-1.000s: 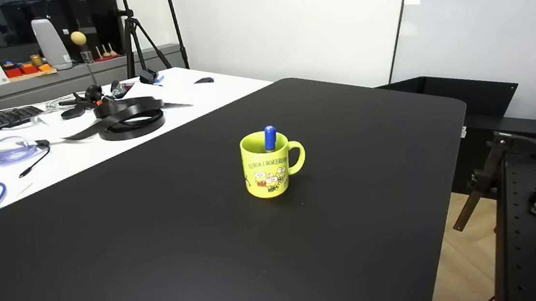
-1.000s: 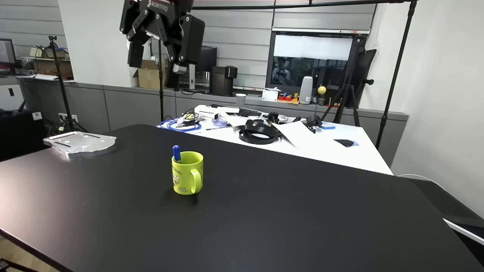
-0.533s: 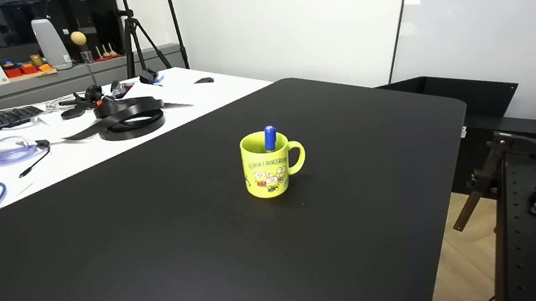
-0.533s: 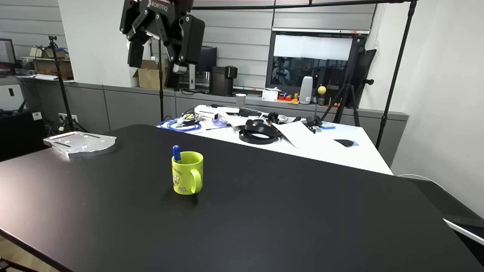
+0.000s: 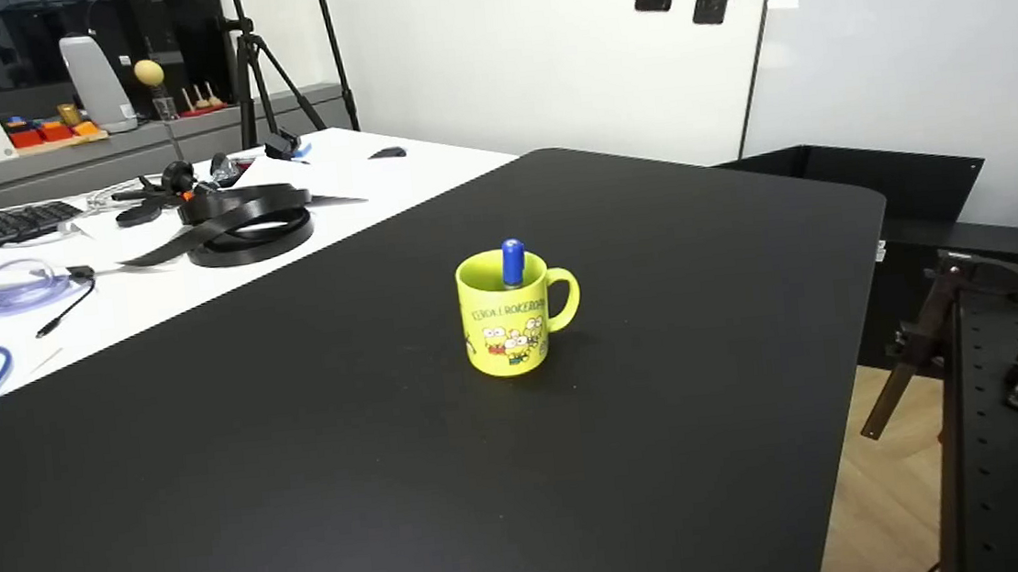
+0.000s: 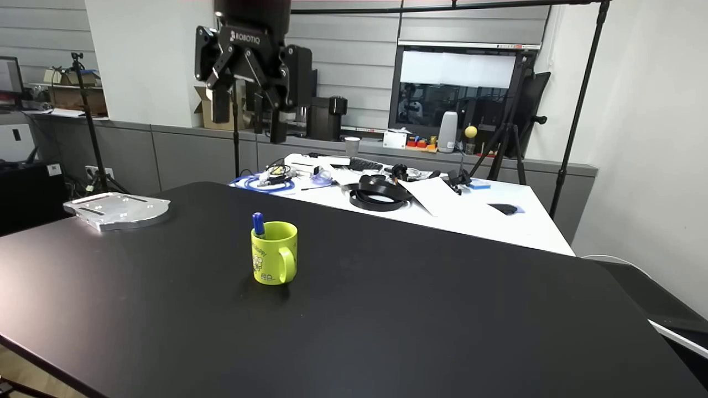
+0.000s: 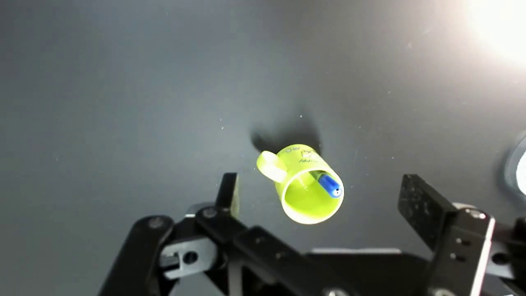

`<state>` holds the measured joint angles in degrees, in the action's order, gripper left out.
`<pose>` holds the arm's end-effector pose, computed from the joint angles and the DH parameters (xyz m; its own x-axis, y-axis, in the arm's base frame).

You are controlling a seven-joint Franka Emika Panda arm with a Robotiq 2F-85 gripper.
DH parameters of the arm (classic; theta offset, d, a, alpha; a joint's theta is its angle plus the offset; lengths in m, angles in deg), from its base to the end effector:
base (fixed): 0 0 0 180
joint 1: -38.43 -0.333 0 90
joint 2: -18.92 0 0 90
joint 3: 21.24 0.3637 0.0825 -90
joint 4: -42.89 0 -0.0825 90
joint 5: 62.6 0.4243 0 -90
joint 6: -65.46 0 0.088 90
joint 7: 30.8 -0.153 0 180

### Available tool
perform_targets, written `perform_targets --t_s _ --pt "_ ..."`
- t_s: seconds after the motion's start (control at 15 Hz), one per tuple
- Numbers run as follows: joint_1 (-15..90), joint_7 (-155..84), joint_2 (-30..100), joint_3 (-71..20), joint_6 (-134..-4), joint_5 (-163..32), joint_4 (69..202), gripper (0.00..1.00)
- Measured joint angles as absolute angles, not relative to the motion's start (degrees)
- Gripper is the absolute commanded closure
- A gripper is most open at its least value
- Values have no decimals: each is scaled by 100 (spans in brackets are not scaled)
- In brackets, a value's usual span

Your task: Remove the marker from the cup and place it on the table

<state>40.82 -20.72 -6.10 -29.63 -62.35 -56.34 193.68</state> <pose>0.4019 -0.0655 0.3657 0.9964 -0.0688 0.0501 -0.0611 -0.9879 -0.1428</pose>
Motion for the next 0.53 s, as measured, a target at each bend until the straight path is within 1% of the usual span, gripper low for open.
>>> perform_targets --t_s 0.53 --pt "3700 -1905 524 -2440 -9261 -5927 19914 0"
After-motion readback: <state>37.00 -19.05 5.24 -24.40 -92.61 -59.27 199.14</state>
